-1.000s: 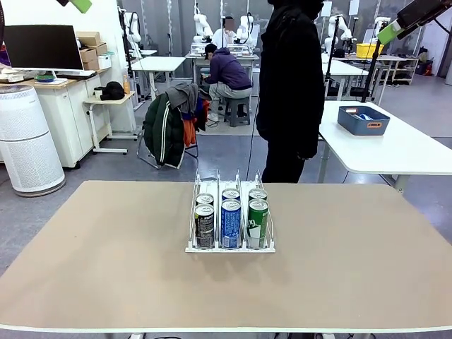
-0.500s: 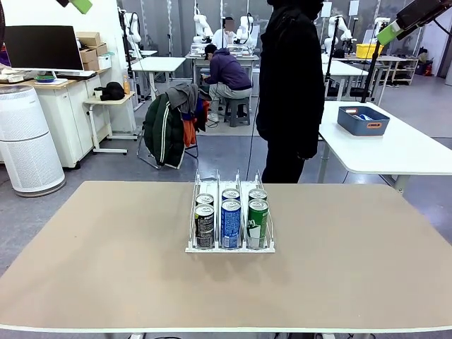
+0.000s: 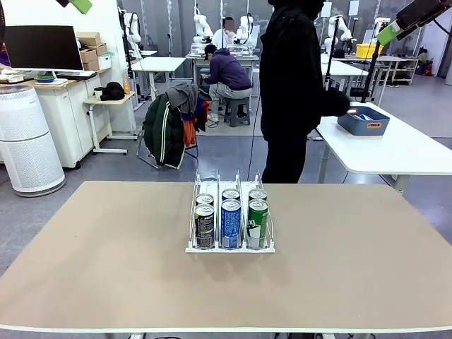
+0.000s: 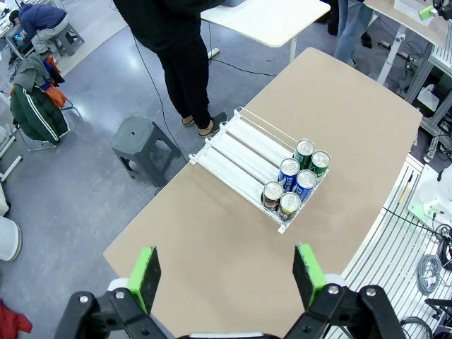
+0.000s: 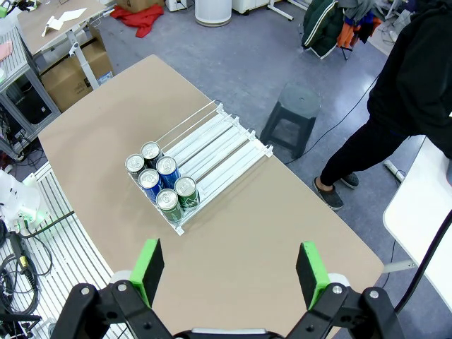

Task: Fill the beverage cans into the dispenser.
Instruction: Pick up the Sprite handed by the human.

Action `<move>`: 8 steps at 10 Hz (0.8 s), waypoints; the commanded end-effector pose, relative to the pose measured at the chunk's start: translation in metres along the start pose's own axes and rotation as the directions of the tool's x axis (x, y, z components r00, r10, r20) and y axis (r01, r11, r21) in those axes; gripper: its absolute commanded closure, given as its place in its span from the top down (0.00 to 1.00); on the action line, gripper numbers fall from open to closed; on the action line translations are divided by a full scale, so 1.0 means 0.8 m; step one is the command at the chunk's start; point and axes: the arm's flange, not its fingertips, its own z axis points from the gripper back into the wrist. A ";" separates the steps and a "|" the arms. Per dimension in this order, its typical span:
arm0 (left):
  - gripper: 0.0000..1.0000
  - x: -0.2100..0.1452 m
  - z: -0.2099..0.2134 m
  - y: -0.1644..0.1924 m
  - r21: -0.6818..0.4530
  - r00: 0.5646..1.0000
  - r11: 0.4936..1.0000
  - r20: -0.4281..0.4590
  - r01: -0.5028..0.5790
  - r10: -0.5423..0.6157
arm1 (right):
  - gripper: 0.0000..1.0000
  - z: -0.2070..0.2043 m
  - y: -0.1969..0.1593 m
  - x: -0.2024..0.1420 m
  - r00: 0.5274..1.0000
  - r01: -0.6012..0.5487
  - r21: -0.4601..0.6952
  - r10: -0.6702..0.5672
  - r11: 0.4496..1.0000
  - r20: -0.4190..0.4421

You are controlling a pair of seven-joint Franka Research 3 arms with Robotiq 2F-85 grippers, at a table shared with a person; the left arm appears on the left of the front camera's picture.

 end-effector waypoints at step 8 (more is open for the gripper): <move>1.00 0.000 0.000 0.001 0.000 1.000 1.000 -0.001 -0.005 0.005 | 1.00 0.000 0.001 0.001 1.000 0.009 0.000 -0.009 1.000 0.004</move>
